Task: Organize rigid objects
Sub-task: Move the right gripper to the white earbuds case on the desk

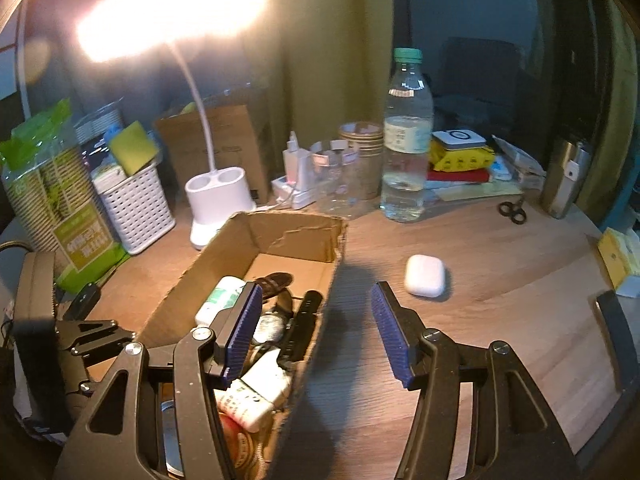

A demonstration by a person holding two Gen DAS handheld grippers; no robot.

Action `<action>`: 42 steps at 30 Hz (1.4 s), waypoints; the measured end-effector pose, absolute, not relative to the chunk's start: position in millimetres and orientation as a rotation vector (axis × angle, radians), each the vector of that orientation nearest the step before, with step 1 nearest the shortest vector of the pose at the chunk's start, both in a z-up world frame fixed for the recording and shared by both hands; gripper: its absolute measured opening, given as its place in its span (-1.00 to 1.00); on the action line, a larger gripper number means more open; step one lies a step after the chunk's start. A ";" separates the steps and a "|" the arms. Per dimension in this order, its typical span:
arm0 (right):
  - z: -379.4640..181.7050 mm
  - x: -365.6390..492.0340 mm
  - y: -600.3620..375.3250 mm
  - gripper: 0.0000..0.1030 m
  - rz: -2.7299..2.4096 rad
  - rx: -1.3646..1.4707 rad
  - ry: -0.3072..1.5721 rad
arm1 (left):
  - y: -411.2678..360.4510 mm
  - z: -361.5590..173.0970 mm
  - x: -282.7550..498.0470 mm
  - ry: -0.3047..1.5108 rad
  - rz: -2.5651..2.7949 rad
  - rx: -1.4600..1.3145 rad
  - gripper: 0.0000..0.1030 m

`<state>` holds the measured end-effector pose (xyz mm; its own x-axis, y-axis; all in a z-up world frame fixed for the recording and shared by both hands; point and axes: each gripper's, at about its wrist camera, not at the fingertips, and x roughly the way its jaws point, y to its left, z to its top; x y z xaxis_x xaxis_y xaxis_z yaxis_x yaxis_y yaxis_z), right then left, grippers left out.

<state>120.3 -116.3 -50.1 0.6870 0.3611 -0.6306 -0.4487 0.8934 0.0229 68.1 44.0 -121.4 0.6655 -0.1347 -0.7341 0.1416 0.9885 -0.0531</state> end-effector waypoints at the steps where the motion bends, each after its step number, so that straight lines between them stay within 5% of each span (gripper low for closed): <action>1: -50.3 121.7 -119.1 0.16 0.443 -0.135 0.675 | 44.1 -121.4 68.1 0.828 -0.156 0.009 -0.56; 42: -118.6 258.6 -158.8 0.27 0.227 -0.105 0.852 | 43.8 -121.2 68.2 0.830 -0.157 0.006 -0.56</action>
